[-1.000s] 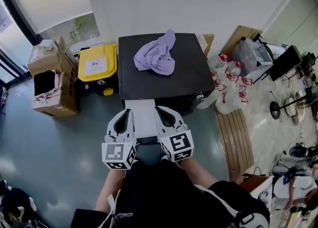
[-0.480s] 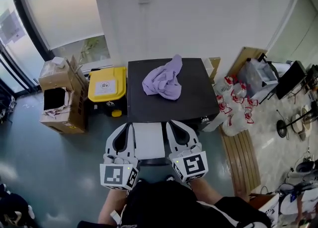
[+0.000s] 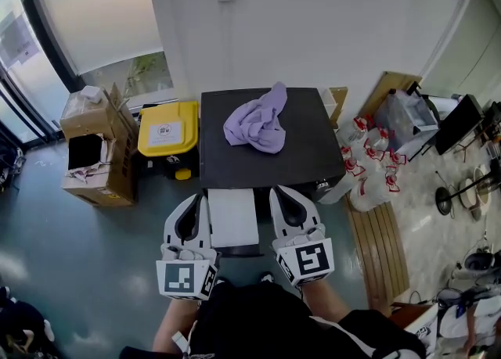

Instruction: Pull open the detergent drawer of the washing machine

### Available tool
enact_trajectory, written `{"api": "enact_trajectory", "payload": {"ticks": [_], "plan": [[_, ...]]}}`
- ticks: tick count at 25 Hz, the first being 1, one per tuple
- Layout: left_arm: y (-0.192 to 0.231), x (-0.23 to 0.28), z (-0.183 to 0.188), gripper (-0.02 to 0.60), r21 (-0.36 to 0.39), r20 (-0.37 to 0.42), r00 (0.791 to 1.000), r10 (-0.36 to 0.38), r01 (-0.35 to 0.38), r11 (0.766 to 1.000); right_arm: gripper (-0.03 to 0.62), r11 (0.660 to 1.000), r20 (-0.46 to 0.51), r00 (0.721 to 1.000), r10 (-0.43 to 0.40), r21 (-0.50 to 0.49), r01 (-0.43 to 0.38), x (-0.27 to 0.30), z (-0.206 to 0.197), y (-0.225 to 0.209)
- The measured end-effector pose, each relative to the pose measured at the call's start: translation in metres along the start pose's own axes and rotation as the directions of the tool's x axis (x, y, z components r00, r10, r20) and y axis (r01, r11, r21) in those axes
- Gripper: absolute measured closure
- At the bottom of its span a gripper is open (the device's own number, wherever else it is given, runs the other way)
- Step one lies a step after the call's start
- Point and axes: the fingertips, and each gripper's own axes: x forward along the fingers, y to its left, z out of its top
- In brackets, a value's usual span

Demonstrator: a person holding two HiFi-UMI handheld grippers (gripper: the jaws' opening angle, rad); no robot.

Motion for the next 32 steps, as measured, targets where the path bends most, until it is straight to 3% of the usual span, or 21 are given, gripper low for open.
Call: {"api": "enact_trajectory", "payload": {"ticks": [13, 32], "plan": [[-0.017, -0.004, 0.001, 0.56, -0.005, -0.012, 0.999, -0.037, 0.037, 0.999, 0.585, 1.0, -0.005, 1.0, 0.01, -0.001, -0.01, -0.008, -0.001, 0.005], [-0.013, -0.013, -0.005, 0.56, -0.023, -0.021, 0.999, -0.028, 0.028, 0.999, 0.585, 1.0, -0.018, 1.0, 0.024, -0.013, -0.024, -0.012, -0.003, 0.017]]}}
